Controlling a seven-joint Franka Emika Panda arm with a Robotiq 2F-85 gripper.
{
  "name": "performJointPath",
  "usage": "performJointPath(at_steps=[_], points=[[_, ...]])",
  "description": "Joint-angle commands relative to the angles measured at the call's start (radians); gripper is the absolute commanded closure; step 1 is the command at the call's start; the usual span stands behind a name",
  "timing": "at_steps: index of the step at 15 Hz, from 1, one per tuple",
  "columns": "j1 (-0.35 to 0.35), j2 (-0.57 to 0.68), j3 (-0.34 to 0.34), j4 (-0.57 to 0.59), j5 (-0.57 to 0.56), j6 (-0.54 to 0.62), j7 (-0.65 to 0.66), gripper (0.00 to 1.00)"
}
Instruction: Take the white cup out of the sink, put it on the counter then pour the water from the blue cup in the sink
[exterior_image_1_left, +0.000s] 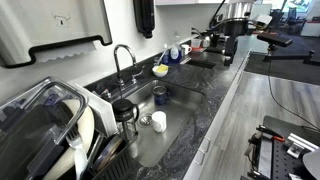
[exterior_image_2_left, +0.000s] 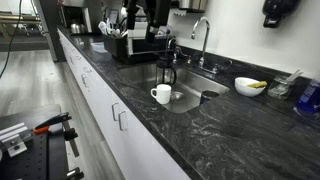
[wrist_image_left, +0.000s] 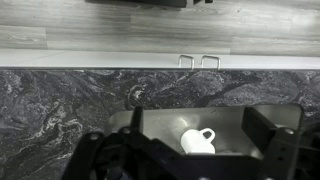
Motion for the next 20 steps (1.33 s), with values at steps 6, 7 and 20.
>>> performJointPath(at_steps=[6,7,20], points=[[-0.026,0.002,0.025,0.001,0.008,-0.003,-0.007,0.0],[-0.026,0.002,0.025,0.001,0.008,-0.003,-0.007,0.0],[-0.028,0.069,0.046,0.083,-0.034,0.032,-0.042,0.0]])
